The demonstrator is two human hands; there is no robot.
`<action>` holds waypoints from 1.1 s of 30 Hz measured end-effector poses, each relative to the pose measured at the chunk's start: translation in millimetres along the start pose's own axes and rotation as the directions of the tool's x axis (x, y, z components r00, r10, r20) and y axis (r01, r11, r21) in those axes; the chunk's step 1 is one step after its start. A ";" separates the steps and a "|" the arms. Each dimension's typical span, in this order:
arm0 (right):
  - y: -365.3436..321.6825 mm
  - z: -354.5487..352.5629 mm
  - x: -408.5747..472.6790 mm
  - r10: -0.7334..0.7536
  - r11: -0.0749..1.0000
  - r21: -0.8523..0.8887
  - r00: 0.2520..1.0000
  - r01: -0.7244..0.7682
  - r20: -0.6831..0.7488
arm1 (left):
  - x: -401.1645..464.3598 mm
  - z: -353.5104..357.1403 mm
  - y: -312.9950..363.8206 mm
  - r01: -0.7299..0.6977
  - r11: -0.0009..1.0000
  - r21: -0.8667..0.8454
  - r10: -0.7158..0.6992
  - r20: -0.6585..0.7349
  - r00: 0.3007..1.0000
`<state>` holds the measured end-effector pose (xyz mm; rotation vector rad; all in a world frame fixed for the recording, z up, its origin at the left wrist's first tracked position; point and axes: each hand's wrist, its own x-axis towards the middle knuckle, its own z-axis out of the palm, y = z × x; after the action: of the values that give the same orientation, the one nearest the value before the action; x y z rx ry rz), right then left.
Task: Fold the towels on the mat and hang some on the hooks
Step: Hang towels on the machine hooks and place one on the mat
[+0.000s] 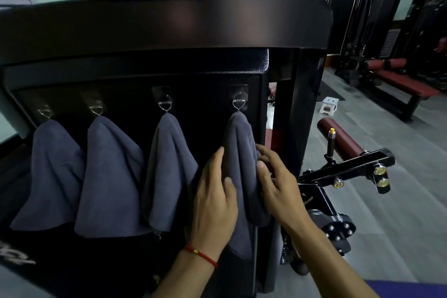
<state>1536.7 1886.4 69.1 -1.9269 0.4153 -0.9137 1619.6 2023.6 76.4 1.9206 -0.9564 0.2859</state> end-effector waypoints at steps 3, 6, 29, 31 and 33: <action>0.5 8.3 0.1 0.037 0.996 -0.082 0.998 -0.033 0.057 | 5.5 7.1 -2.1 0.044 0.997 0.070 -0.050 0.089 0.995; -5.2 11.2 1.0 0.113 0.991 -0.091 0.985 -0.102 0.130 | 12.6 21.0 -14.5 -0.012 0.983 0.183 0.002 0.058 0.998; 67.2 -84.5 -204.4 0.553 0.586 -0.737 0.831 -0.337 0.060 | -138.6 31.5 -1.0 0.155 0.947 -0.280 -0.008 0.462 0.887; 90.5 -104.7 -238.8 0.664 0.506 -0.779 0.743 -0.371 0.078 | -153.2 47.2 7.4 0.131 0.962 -0.238 0.014 0.525 0.851; 121.3 -128.0 -273.1 0.766 0.438 -0.799 0.636 -0.412 0.093 | -169.7 67.5 15.8 0.108 0.978 -0.177 0.012 0.568 0.823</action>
<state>1269.8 1914.4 -114.3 -2.3047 1.2517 0.2968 1482.5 2049.0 -42.5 1.8637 -1.2618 -0.4349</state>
